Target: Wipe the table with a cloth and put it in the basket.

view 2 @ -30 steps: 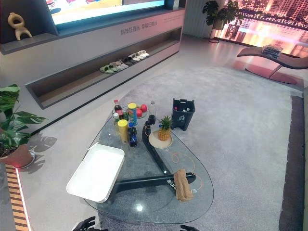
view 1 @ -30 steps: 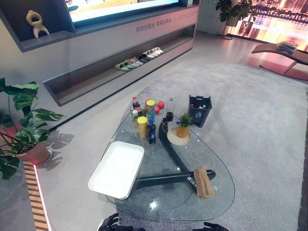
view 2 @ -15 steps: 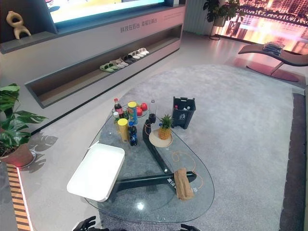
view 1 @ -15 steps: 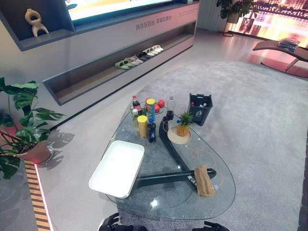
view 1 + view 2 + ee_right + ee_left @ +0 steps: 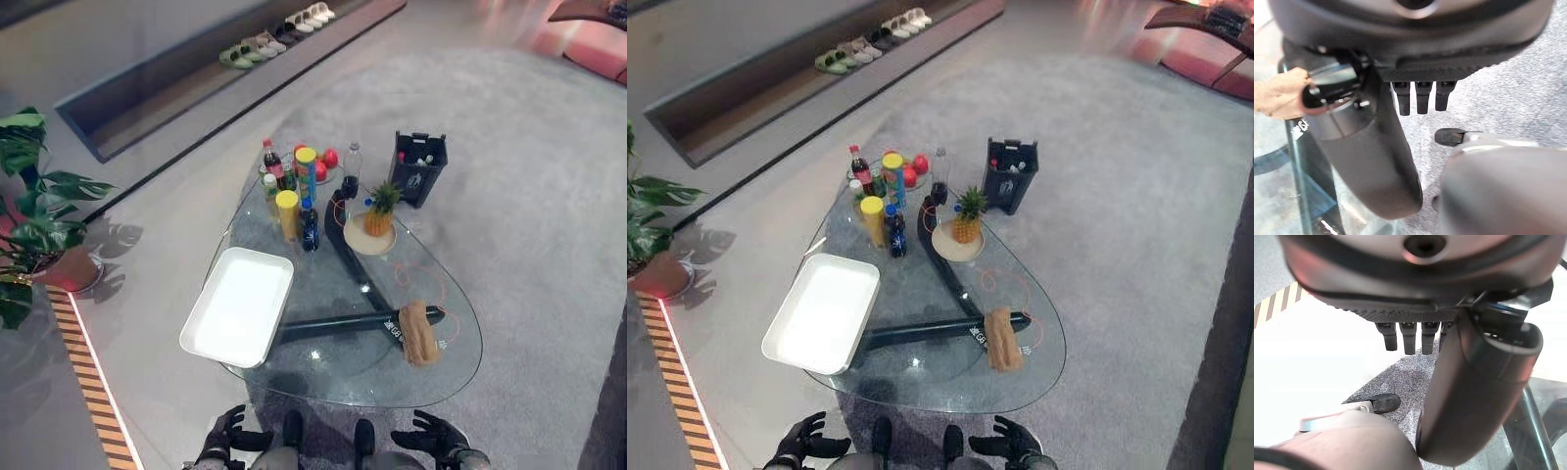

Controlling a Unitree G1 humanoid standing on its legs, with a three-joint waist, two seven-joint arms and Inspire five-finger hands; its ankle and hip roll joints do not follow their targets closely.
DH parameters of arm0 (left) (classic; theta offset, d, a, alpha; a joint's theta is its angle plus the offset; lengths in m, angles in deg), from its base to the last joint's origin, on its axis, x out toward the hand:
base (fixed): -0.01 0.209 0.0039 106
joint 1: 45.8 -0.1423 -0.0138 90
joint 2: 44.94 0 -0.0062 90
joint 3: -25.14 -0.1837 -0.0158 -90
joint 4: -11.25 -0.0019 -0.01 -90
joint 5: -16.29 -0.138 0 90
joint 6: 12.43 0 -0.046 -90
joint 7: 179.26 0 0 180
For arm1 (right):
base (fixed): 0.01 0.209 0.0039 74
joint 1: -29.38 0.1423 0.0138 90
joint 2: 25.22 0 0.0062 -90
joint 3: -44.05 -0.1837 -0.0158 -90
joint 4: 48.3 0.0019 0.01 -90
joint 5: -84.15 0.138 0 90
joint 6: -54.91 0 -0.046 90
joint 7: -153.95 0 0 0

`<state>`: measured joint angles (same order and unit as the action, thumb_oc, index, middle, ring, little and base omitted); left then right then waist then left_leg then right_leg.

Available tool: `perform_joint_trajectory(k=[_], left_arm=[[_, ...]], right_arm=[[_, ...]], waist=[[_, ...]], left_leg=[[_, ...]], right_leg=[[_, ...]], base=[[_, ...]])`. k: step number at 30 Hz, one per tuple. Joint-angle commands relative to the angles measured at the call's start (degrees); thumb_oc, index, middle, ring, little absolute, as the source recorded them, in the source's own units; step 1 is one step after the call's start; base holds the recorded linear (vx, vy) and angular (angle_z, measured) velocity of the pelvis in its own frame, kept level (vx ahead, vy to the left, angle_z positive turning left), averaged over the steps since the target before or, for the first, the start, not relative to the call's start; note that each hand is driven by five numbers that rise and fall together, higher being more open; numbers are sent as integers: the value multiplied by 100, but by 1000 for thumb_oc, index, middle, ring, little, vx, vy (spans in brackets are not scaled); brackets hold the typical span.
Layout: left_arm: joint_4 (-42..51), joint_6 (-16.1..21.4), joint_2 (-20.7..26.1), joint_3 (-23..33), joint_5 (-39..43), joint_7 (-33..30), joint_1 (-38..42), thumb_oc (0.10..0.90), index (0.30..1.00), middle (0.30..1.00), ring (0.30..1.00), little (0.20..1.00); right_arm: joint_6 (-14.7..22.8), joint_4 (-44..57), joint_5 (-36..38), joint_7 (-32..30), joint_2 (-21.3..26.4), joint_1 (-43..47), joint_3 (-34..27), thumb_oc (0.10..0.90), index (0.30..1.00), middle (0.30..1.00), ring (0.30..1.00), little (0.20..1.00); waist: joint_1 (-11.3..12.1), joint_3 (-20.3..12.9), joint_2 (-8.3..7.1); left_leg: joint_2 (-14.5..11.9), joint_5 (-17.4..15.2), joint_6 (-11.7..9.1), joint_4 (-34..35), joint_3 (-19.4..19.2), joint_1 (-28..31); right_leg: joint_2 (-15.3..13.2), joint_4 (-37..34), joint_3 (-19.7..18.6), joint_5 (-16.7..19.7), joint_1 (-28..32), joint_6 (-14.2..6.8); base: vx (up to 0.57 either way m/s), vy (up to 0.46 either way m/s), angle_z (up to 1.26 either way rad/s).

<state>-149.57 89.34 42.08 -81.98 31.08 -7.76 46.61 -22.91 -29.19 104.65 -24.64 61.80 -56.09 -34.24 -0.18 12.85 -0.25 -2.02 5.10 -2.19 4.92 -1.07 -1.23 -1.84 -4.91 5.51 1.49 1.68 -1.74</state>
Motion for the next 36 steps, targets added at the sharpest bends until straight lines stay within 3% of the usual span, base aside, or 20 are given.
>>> perform_joint_trajectory(k=[1,5,7,8,11,17,22,29,36], left_arm=[[106,88,-99,-234,14,-363,309,800,900,900,900,900],[480,-59,0,-216,207,-556,266,800,900,900,900,900],[546,-97,11,-199,219,-583,251,800,900,900,900,900],[640,-117,27,-195,279,-621,249,800,900,900,900,900],[714,-106,42,-178,384,-556,285,800,900,900,900,900],[614,52,47,-215,491,-543,479,800,900,900,900,900],[535,138,29,-189,601,-551,768,800,900,900,900,900],[582,247,-56,-347,838,-710,945,800,900,900,900,900],[702,211,-163,-480,983,-766,995,800,900,900,900,900]], right_arm=[[715,1044,167,-930,195,450,195,800,900,900,900,900],[157,2940,-64,-2033,349,375,337,800,900,900,900,900],[180,3164,-175,-2215,369,358,343,800,900,900,900,900],[-39,3722,-279,-2539,431,364,373,800,900,900,900,900],[4,4254,-401,-3029,531,478,319,800,900,900,900,900],[-17,4629,-618,-3779,715,1040,144,800,900,900,900,900],[-417,4931,-790,-4439,913,1717,36,800,900,900,900,900],[-907,5201,-1379,-6007,1071,2137,0,800,900,900,900,900],[-972,5311,-1479,-6061,1194,2355,108,800,900,900,900,900]], waist=[[4,289,-107],[-95,585,-156],[-113,634,-161],[-150,744,-159],[-198,980,-142],[-190,1368,-102],[-214,1694,-41],[-276,1694,108],[-281,1694,243]], left_leg=[[287,-395,286,-159,-57,-12],[291,-427,312,-342,-124,-264],[292,-431,319,-364,-134,-307],[298,-428,324,-409,-152,-415],[317,-433,341,-536,-186,-661],[384,-502,340,-965,-204,-1168],[447,-528,322,-1322,-282,-1652],[542,-485,338,-1593,-342,-2511],[606,-386,336,-1709,-339,-3086]], right_leg=[[-265,140,-102,346,-398,-269],[-262,268,-222,373,-648,-260],[-262,290,-241,380,-697,-258],[-265,320,-273,397,-805,-250],[-254,445,-338,407,-1073,-229],[-268,765,-329,352,-1511,-179],[-277,1023,-363,368,-1999,-158],[-217,1385,-410,336,-2936,-96],[-176,1563,-418,353,-3503,-55]], base=[[-52,13,-6],[-33,-12,-6],[-28,0,-2],[-61,21,2],[-85,28,-1],[-58,26,-2],[-39,47,0],[-15,59,-7],[-3,55,-3]])
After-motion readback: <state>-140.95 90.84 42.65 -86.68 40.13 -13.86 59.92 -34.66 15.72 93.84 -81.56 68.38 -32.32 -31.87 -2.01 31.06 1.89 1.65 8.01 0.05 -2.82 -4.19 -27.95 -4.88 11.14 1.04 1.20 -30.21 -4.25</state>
